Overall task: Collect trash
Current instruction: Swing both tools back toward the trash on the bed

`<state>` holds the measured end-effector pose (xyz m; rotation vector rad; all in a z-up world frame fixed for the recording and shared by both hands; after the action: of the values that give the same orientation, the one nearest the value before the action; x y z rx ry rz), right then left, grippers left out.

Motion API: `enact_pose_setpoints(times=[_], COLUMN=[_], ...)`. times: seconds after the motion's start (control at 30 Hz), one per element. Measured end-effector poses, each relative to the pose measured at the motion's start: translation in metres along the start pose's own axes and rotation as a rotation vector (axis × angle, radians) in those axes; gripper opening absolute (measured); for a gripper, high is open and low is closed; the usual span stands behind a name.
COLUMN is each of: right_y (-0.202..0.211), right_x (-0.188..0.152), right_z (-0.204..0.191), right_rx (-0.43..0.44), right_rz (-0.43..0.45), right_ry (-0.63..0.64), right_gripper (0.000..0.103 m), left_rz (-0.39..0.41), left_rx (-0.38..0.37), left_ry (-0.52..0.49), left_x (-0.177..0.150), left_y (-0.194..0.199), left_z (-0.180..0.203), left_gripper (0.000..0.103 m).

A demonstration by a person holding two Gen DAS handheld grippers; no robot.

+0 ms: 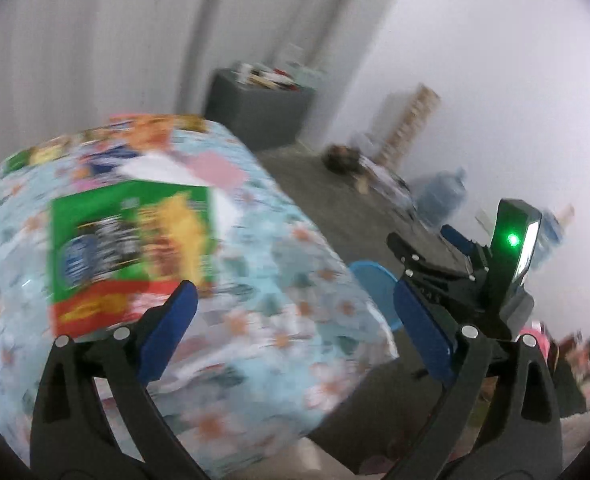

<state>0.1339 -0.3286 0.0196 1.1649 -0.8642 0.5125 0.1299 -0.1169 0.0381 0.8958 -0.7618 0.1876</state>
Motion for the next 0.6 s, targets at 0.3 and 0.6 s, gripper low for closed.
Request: enact_pose_setpoints(times=[0.3,0.6], right_y=[0.0,0.004], right_x=[0.025,0.034], right_z=[-0.102,-0.134], right_rx=[0.264,0.369], right_rz=[-0.007,0.002], right_ry=[-0.047,-0.147], right_gripper=[0.097,0.097], left_rz=[0.092,0.156], left_rx=[0.096,0.16], left_ry=[0.088,0.114], left_x=[-0.014,-0.029], left_y=[0.064,0.081], left_z=[-0.082,-0.135], left_gripper=[0.094,0.094])
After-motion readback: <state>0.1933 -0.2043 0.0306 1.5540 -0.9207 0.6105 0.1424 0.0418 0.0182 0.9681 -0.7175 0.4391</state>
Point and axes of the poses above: each gripper's, at about its wrist camera, not at the fingertips, and y roughly against the way its jaws point, z to its right, x to its top, the point moved 7 cm from there along -y, roughly the way its jaws point, and after that the axes turned 2 degrees about y, right-handed, at the moved point
